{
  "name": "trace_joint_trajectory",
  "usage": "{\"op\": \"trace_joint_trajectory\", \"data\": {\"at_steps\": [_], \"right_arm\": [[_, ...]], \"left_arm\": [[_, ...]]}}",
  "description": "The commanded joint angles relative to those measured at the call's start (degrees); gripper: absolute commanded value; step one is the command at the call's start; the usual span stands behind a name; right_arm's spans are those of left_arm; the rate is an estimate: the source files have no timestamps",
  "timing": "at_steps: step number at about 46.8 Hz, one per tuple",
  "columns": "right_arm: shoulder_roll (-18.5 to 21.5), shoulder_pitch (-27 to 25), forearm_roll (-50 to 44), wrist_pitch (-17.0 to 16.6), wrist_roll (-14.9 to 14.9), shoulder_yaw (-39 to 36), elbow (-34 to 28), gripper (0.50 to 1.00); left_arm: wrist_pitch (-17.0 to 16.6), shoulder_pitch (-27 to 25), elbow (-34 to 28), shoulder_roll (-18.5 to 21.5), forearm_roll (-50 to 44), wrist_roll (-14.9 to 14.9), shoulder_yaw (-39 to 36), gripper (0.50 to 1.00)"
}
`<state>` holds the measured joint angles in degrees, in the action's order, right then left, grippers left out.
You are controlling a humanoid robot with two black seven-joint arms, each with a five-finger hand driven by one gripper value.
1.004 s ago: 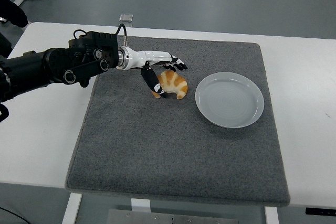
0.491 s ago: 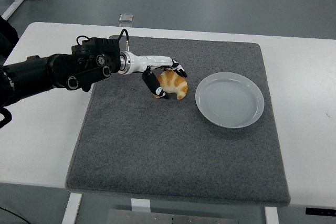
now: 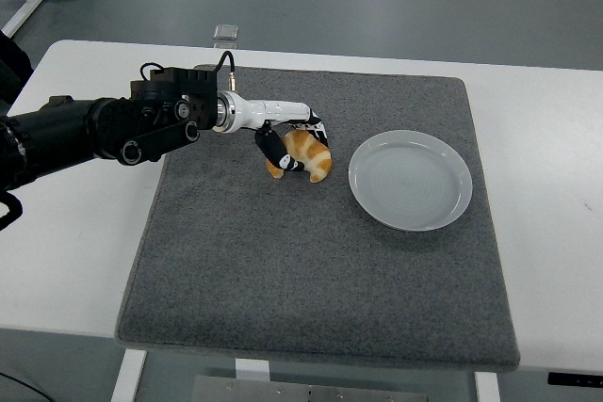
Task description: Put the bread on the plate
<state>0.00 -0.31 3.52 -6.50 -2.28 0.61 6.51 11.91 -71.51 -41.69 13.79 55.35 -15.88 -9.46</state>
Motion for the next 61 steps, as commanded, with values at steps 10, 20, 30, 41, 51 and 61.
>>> {"op": "trace_joint_trajectory", "data": {"at_steps": [10,20,30,41,51,61], "right_arm": [[0.0,-0.04,0.0,0.0,0.0,0.0,0.0,0.952],[0.0,-0.04,0.0,0.0,0.0,0.0,0.0,0.952],[0.0,-0.04,0.0,0.0,0.0,0.0,0.0,0.952],[0.0,-0.04,0.0,0.0,0.0,0.0,0.0,0.952],[0.0,-0.04,0.0,0.0,0.0,0.0,0.0,0.952],[0.0,-0.04,0.0,0.0,0.0,0.0,0.0,0.952]], "left_arm": [[-1.1,-0.47,0.82,0.01,0.11,-0.12,0.32,0.5],[-1.54,-0.65,0.82,-0.08,0.02,-0.03,0.5,0.5],[-1.54,-0.56,0.82,-0.08,-0.5,0.23,0.58,0.5],[-0.31,-4.95,0.03,0.36,-1.12,0.15,1.55,0.5],[3.29,-10.66,-0.58,0.89,-1.12,0.15,5.5,0.5],[4.79,-17.43,-1.64,2.12,-1.12,-0.38,5.68,0.5]]}}
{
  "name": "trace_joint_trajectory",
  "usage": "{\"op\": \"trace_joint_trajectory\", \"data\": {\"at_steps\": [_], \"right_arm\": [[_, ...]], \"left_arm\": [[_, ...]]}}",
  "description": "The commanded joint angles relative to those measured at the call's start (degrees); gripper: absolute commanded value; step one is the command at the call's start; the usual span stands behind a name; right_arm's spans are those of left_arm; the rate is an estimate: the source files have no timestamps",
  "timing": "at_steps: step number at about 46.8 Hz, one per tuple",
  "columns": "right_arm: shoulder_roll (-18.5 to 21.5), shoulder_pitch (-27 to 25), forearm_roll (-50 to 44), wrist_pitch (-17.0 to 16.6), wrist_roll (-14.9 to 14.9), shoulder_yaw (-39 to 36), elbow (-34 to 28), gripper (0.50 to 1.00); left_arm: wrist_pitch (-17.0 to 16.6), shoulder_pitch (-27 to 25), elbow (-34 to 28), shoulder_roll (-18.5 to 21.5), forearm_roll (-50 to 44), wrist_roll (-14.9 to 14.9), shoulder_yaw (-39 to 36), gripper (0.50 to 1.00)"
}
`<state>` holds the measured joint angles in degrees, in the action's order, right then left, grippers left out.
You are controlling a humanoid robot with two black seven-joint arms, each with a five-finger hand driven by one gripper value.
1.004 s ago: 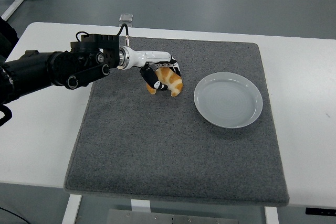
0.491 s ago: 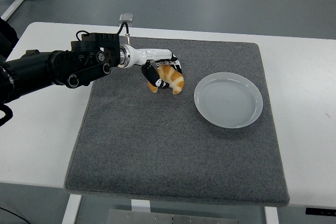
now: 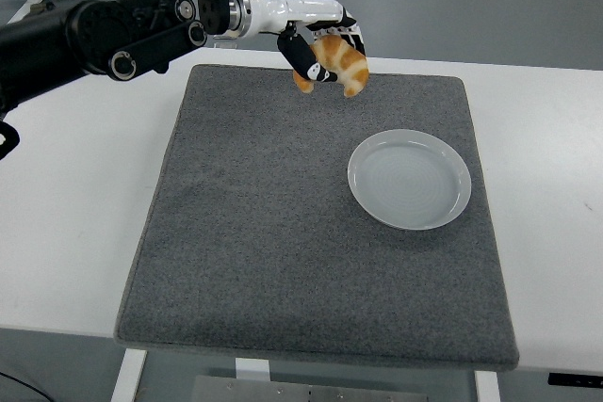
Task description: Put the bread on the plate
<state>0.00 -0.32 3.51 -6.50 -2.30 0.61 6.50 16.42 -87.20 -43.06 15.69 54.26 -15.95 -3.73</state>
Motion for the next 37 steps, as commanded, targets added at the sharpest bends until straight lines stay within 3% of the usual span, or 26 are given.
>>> {"op": "trace_joint_trajectory", "data": {"at_steps": [1,11,24,37], "right_arm": [[0.0,-0.03,0.0,0.0,0.01,0.0,0.0,0.954],[0.0,-0.03,0.0,0.0,0.01,0.0,0.0,0.954],[0.0,-0.03,0.0,0.0,0.01,0.0,0.0,0.952],[0.0,-0.03,0.0,0.0,0.01,0.0,0.0,0.952]], "left_arm": [[0.28,-2.35,-0.27,0.22,0.06,-0.48,-0.14,0.5],[0.11,-5.35,-0.36,-1.1,0.67,-3.47,-0.23,0.5],[-2.62,-4.56,0.87,-9.09,2.08,-9.71,-1.19,0.5],[-2.88,0.8,3.78,-13.67,8.22,-10.77,-1.28,0.5]]}}
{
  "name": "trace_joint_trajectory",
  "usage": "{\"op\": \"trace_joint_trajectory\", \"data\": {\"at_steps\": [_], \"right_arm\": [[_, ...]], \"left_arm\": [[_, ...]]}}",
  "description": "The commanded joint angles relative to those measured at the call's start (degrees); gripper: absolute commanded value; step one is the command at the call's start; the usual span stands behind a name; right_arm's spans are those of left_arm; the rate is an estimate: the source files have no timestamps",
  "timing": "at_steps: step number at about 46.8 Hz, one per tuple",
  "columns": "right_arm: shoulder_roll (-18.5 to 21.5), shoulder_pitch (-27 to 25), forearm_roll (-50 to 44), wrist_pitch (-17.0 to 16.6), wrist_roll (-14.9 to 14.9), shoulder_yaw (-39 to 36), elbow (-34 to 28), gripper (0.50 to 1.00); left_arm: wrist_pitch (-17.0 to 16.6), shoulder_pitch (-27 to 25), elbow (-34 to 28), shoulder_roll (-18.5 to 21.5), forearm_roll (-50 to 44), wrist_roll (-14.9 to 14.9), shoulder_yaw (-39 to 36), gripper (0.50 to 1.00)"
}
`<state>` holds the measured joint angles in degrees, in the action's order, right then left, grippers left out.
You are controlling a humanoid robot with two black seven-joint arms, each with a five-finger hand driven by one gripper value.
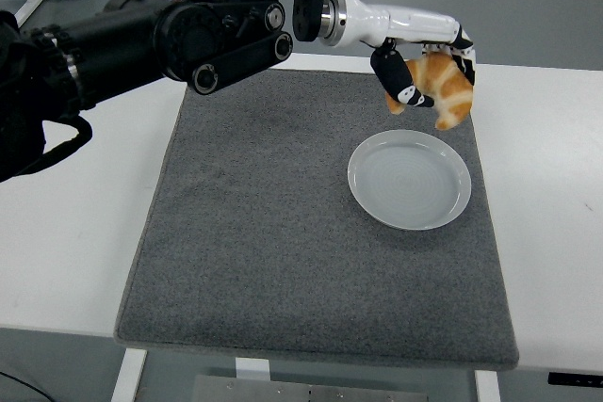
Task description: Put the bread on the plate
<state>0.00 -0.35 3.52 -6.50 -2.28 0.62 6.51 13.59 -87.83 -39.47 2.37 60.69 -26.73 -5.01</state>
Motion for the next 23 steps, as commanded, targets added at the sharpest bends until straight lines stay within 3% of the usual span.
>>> {"op": "trace_joint_trajectory", "data": {"at_steps": [1,23], "right_arm": [[0.0,0.0,0.0,0.0,0.0,0.0,0.0,0.952],[0.0,0.0,0.0,0.0,0.0,0.0,0.0,0.952]], "left_arm": [[-0.05,2.13,0.18,-0.43,2.5,0.01,0.0,0.5],[-0.67,8.03,0.71,-1.22,6.11,0.1,-0.08,0.5]]}}
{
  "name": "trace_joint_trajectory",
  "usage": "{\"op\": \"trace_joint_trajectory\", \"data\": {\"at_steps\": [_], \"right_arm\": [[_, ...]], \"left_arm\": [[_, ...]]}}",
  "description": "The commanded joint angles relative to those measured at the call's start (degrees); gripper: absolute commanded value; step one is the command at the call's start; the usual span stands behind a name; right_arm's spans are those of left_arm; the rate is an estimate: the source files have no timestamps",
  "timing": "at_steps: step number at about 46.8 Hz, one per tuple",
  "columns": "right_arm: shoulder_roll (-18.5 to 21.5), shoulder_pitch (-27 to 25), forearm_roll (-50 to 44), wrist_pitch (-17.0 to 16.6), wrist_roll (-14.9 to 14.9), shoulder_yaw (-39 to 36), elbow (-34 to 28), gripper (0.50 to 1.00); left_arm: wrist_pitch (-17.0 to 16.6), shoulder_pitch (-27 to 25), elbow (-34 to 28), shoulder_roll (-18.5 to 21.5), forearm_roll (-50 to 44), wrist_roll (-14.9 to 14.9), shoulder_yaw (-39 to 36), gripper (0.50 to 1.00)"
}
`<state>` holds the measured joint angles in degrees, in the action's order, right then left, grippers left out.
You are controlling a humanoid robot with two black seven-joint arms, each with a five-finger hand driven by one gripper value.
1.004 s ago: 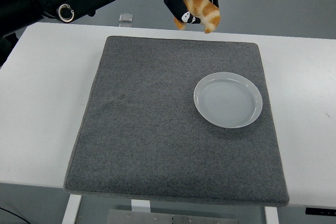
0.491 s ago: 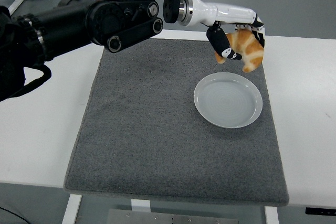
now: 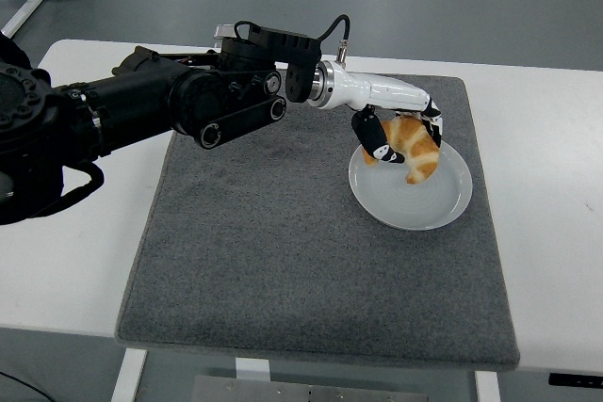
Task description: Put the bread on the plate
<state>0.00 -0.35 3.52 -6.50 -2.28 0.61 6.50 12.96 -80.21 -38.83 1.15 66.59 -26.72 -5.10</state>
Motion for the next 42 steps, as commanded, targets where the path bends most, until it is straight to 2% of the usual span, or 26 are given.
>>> {"op": "trace_joint_trajectory", "data": {"at_steps": [1,11,33,42], "right_arm": [[0.0,-0.01,0.0,0.0,-0.01,0.0,0.0,0.952],[0.0,-0.01,0.0,0.0,-0.01,0.0,0.0,0.952],[0.0,0.0,0.0,0.0,-0.01,0.0,0.0,0.952],[0.0,0.08,0.0,0.0,-0.01,0.0,0.0,0.952]], "left_arm": [[-0.04,0.58,0.07,0.0,0.29,0.01,0.0,0.5],[-0.04,2.78,2.62,-0.97,0.91,0.09,0.0,0.5],[-1.1,4.01,3.24,-1.15,1.0,0.36,0.0,0.5],[-2.59,6.21,7.8,-1.15,0.91,0.27,0.09,0.5]]}}
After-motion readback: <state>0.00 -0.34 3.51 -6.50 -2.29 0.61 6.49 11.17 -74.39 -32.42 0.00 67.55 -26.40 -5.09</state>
